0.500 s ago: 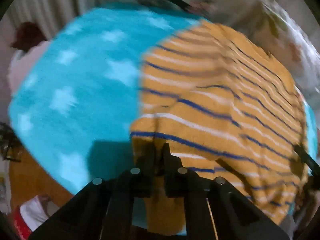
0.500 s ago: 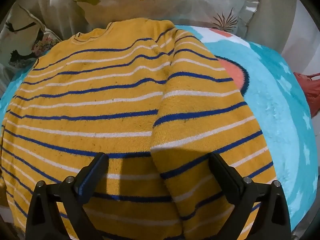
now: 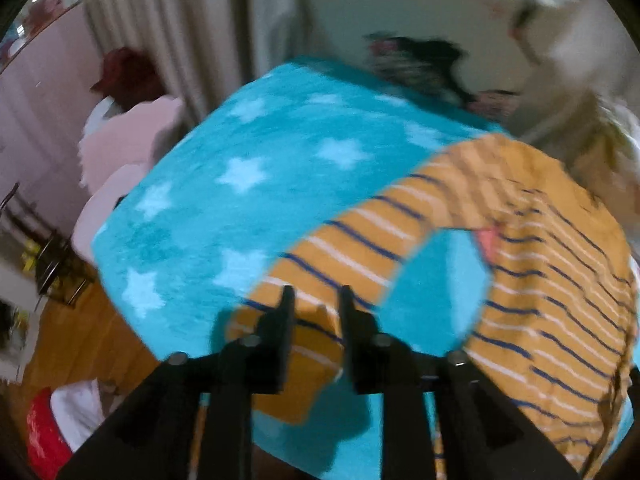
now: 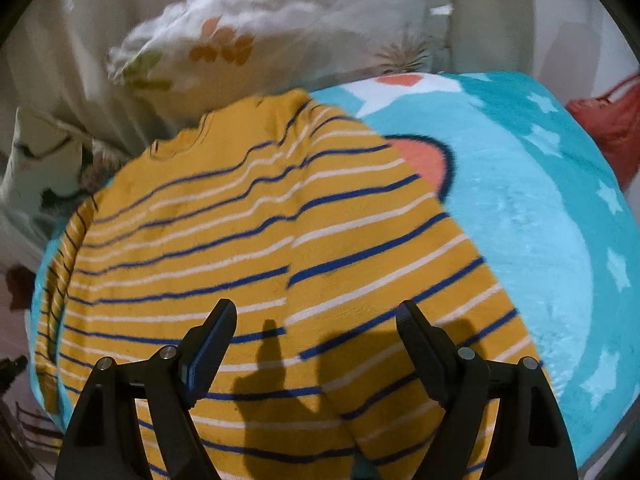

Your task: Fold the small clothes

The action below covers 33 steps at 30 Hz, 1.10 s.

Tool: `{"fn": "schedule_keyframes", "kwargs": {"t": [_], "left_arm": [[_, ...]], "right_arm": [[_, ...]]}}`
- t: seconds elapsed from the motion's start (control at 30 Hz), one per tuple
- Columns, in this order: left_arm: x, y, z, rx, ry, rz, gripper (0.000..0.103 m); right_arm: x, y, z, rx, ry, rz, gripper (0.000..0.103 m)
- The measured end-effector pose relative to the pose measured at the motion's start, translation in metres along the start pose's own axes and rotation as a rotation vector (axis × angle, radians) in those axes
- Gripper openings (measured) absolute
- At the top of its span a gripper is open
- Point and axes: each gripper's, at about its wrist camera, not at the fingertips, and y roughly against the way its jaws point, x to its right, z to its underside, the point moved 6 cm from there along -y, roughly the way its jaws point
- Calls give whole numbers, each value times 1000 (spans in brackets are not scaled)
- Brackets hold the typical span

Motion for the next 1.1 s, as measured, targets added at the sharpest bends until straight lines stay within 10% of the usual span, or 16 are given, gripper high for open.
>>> {"fn": "schedule_keyframes", "kwargs": {"t": [0.3, 0.67, 1.1], "left_arm": [[100, 17, 63, -91, -191, 197, 53], [112, 20, 110, -252, -252, 186, 56], [145, 58, 125, -174, -319, 222, 66]], "right_arm": [[52, 36, -9, 83, -61, 64, 86], [95, 41, 25, 18, -90, 172, 86], [20, 38, 49, 4, 98, 101, 86]]}}
